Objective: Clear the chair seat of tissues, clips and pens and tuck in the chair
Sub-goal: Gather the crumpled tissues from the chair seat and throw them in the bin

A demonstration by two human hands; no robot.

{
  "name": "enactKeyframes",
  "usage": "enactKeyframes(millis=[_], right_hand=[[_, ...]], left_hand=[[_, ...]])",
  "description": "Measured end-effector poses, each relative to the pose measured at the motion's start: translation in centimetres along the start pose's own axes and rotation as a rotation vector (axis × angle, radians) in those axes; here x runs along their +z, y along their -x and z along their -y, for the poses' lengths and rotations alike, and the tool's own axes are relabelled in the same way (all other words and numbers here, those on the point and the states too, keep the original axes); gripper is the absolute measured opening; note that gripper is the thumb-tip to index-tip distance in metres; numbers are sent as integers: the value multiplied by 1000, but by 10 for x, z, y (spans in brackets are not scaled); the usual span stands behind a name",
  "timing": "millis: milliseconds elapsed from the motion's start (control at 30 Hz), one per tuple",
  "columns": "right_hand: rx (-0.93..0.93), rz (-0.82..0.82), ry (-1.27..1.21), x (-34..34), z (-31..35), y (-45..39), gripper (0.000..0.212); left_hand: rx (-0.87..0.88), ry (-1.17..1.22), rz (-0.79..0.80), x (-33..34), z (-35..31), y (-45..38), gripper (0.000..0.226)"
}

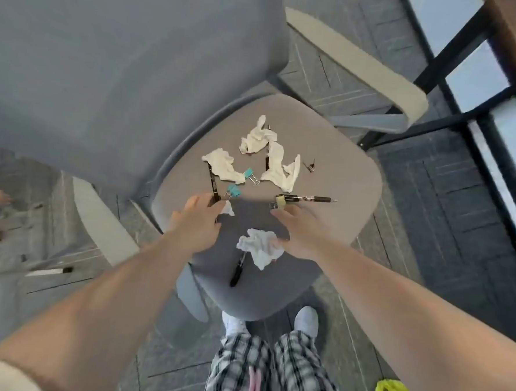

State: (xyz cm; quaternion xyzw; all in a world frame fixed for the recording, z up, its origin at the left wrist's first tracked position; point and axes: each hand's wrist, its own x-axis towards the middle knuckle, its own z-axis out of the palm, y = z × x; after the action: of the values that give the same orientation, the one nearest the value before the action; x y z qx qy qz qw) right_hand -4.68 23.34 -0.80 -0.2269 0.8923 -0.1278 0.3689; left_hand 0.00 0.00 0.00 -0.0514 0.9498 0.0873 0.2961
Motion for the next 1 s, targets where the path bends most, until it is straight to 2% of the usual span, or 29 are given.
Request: enactKeyframes(millis=[200,300,433,667,733,800,833,933,1000], right_hand=[[-37,115,82,28,23,-23,74],[-109,123,179,36,22,-28,64],[-71,127,206,32,22,-33,53],[-33,176,195,28,21,-40,33],[-29,170,223,33,22,-42,9],[-12,167,203,37,24,-41,35],[-25,148,179,38,24,-42,40],[-34,-1,35,30,25,-42,37],[47,-104,-104,16,28,-44,36]], left_hand=[[-44,53,139,21,25,-23,57],[-26,-4,146,21,29,-30,60],[-16,-42,136,25,29,-34,64],[14,-32,140,20,28,-40,25],[8,-18,138,17,28,-40,20],[-1,6,114,12,25,-39,19],[-10,20,100,9,24,-38,21],[-36,36,5,0,19,-39,23],[-57,30,-56,-7,16,-42,22]])
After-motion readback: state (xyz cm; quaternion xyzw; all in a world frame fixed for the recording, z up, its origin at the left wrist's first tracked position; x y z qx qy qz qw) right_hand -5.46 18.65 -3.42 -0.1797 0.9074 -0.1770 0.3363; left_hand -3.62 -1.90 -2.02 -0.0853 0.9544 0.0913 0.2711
